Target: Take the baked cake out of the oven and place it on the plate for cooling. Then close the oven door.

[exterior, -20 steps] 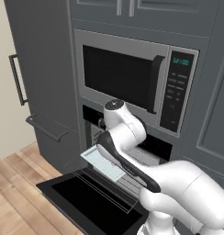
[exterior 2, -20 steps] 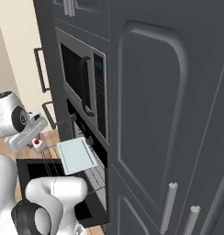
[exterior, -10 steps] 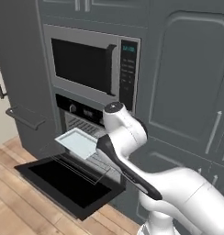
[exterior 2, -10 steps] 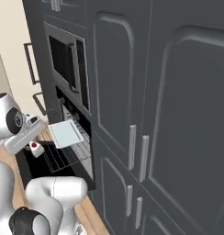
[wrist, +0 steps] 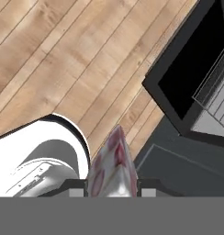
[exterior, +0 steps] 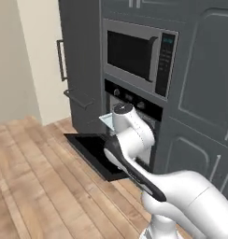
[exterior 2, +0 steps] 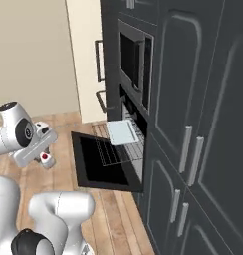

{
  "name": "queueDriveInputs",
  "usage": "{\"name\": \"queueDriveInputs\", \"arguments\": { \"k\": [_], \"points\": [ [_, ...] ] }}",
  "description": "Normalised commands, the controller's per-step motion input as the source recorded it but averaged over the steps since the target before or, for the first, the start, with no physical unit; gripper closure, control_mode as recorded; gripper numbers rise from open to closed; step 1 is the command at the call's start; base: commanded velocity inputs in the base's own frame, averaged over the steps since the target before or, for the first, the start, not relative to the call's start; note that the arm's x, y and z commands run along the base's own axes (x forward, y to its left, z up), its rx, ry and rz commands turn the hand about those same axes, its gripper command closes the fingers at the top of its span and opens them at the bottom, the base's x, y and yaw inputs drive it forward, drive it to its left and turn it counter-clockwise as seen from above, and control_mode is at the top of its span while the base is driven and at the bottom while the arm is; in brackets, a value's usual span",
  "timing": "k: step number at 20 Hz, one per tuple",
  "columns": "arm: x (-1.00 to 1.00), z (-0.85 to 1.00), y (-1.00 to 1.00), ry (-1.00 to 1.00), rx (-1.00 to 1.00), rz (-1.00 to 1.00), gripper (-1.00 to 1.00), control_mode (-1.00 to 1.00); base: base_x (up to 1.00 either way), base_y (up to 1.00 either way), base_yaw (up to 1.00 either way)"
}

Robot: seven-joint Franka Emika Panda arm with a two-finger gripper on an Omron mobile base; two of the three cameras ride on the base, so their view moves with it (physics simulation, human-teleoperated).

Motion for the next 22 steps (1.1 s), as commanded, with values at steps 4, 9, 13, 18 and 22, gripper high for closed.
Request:
{"name": "queueDriveInputs", "arguments": {
  "k": [4,9,13,18,22],
  "points": [
    [0.0,0.0,0.0,0.0,0.0,0.0,1.0,1.0,-0.27,0.25,0.72],
    [0.0,0.0,0.0,0.0,0.0,0.0,1.0,1.0,-0.24,0.3,0.7],
    [0.0,0.0,0.0,0.0,0.0,0.0,1.0,1.0,-0.15,0.42,0.66],
    [0.0,0.0,0.0,0.0,0.0,0.0,1.0,1.0,-0.01,0.4,0.63],
    [0.0,0.0,0.0,0.0,0.0,0.0,1.0,1.0,0.0,0.45,0.59]
  ]
}}
